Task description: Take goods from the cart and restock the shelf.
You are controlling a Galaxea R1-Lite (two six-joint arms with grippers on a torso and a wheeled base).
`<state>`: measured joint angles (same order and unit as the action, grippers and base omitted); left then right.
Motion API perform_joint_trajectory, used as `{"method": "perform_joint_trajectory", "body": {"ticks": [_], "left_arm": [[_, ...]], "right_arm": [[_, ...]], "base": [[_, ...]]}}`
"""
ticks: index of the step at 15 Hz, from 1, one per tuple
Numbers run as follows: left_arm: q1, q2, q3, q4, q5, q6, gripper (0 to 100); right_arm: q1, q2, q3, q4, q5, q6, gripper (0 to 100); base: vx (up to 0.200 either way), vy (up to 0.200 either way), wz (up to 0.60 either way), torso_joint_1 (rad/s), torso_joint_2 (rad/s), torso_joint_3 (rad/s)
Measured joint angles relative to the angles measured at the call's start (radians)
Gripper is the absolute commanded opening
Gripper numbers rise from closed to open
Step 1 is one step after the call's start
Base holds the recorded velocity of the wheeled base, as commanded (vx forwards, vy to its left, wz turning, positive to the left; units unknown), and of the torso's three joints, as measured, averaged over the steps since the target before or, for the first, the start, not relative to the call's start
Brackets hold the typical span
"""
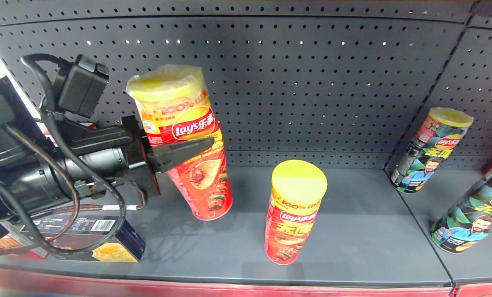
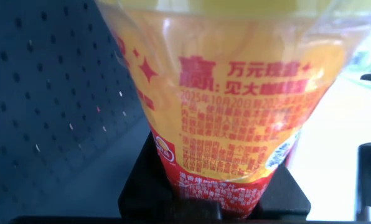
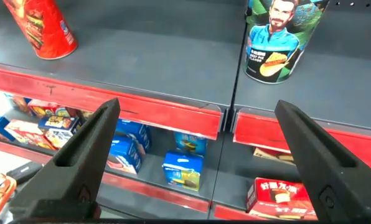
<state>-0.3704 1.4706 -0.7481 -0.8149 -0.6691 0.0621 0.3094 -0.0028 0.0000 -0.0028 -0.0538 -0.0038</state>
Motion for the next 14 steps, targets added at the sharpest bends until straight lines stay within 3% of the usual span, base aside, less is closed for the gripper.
{"method": "perform_joint_trajectory", "body": {"ticks": [2,6,9,14], "left_arm": [[0.0,0.018,-0.014,0.0,-0.014,0.026,0],[-0.008,0.042,-0.071,0.003,0.003,0.027,0],[-0.002,0.067,-0.145,0.04,-0.014,0.047,0],[0.009,0.103,-0.176,0.082,-0.071,0.078,0]], "right_arm": [[0.002,0.0,0.0,0.0,0.0,0.0,100],[0.0,0.0,0.0,0.0,0.0,0.0,100],[0.0,0.0,0.0,0.0,0.0,0.0,100],[0.0,0.0,0.0,0.0,0.0,0.0,100]], "base": [[0.0,0.0,0.0,0.0,0.0,0.0],[0.0,0.0,0.0,0.0,0.0,0.0],[0.0,0.0,0.0,0.0,0.0,0.0],[0.0,0.0,0.0,0.0,0.0,0.0]]}}
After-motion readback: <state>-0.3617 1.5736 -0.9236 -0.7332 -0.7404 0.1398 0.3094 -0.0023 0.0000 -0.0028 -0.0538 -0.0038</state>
